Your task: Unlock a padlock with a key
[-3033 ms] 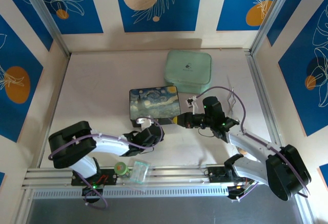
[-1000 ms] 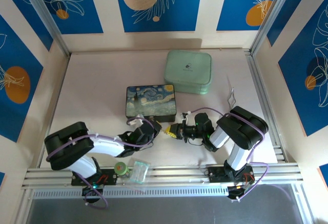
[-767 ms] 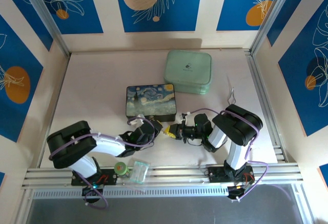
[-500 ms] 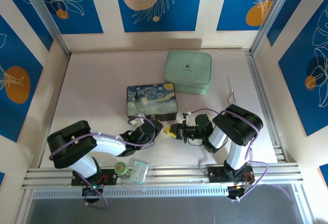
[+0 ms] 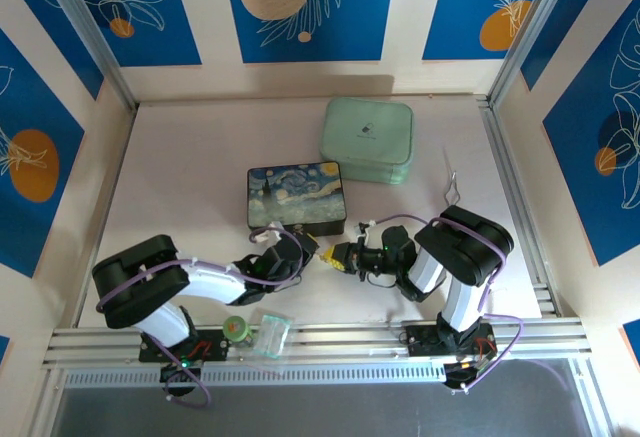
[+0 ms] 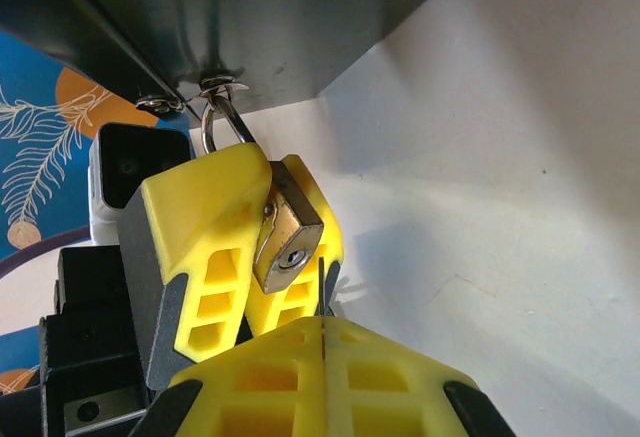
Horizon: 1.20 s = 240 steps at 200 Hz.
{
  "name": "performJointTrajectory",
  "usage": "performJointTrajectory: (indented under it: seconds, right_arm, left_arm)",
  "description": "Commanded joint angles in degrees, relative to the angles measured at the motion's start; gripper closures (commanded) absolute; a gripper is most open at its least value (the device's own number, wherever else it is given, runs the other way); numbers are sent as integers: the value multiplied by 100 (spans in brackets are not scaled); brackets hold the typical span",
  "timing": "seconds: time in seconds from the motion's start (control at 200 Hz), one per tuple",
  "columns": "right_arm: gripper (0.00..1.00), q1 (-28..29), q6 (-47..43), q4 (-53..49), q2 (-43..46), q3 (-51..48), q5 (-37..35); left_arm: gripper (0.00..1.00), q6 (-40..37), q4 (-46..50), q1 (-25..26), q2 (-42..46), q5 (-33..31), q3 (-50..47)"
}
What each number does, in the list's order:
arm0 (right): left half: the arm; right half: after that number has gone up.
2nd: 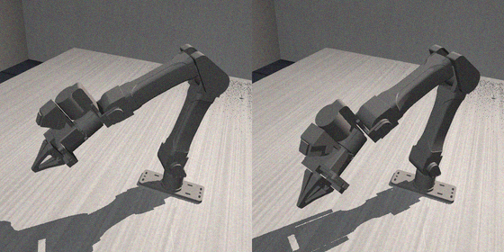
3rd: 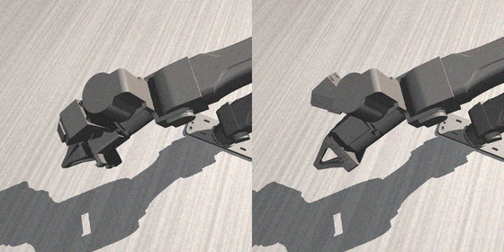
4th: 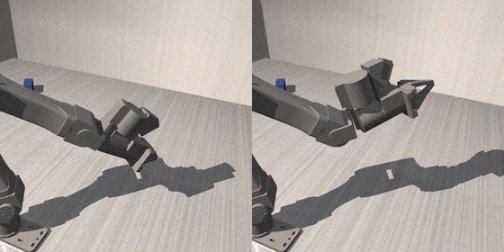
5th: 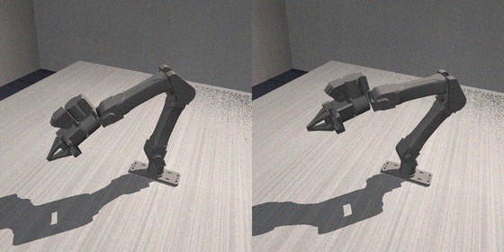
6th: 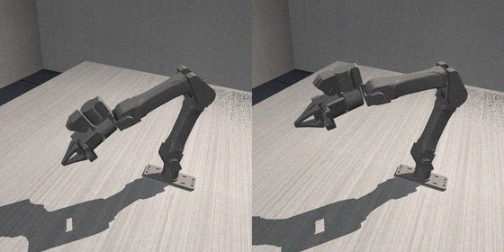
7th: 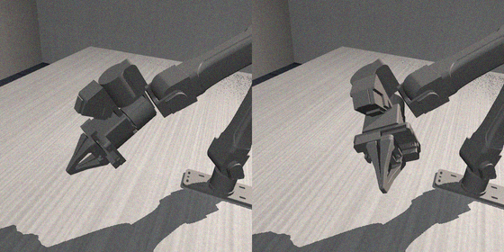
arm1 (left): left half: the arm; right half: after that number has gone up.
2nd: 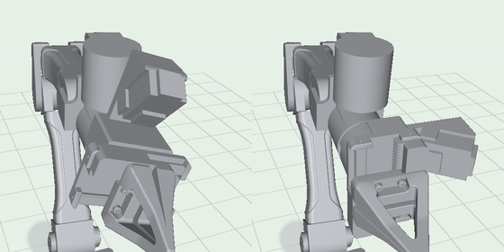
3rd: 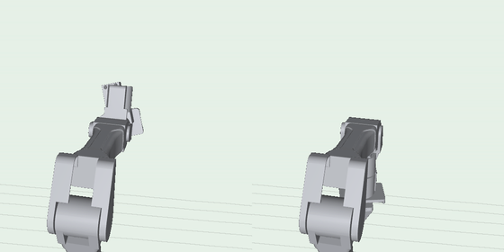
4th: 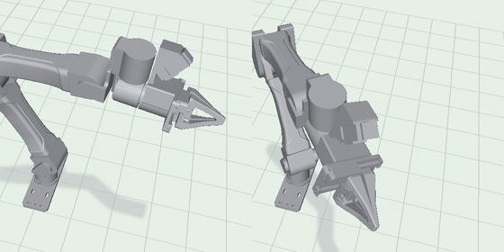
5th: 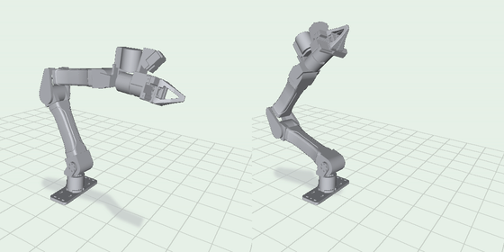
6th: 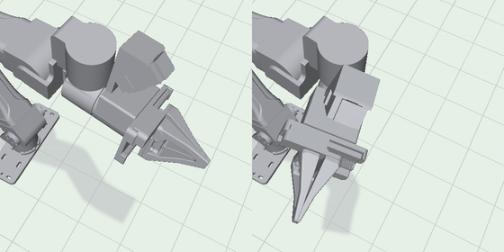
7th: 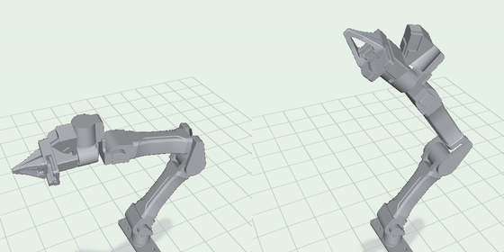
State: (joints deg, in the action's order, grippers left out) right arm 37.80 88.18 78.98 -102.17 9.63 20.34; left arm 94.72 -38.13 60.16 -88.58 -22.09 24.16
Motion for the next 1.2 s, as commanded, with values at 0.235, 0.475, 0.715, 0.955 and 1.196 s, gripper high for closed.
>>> performJointTrajectory:
  seconds: [0.235,0.475,0.715,0.955,1.196]
  right_arm:
    - [100,216,40,132,214,-159,-592]
    - [100,315,89,134,225,-180,-856]
    - [100,350,82,130,323,-331,-1102]
    - [100,367,-31,130,501,-312,-1193]
    - [100,395,-64,131,407,-169,-1055]
  left_arm:
    - [93,66,130,-84,58,-16,240]
    - [93,118,76,-101,29,-13,213]
    - [93,120,109,-127,40,-34,236]
    - [93,258,207,-136,39,41,249]
    - [93,313,21,-136,-32,73,234]
